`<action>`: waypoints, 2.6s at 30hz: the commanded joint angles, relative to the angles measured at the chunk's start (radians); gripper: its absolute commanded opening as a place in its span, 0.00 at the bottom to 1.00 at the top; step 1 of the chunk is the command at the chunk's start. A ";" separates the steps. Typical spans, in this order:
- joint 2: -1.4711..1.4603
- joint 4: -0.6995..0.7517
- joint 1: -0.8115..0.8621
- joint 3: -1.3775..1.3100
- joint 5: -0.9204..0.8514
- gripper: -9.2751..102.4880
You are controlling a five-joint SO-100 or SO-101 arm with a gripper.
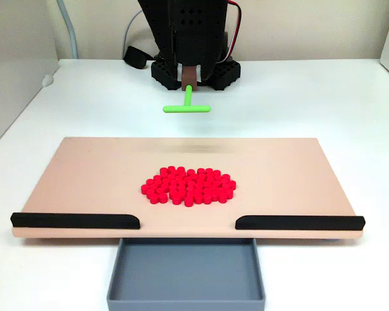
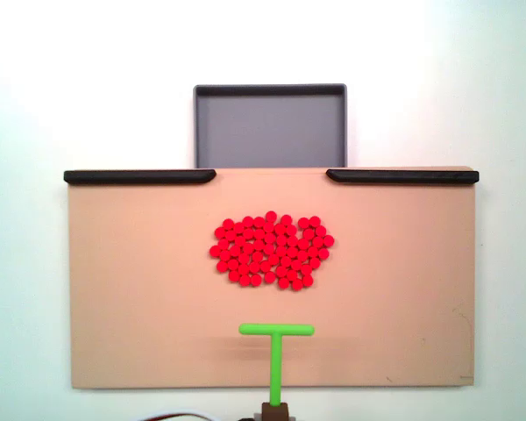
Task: Push granules from bottom to the grey container
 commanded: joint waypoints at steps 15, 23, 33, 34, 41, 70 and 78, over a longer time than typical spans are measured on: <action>0.026 -0.006 0.023 -0.011 -0.072 0.08; 0.034 -0.003 0.026 -0.011 -0.077 0.08; 0.025 -0.006 0.031 -0.011 -0.087 0.08; 0.025 -0.006 0.031 -0.011 -0.091 0.08; 0.026 -0.006 0.012 -0.011 -0.083 0.08; 0.055 -0.011 0.058 0.067 -0.117 0.08; 0.103 -0.011 0.072 0.120 -0.140 0.08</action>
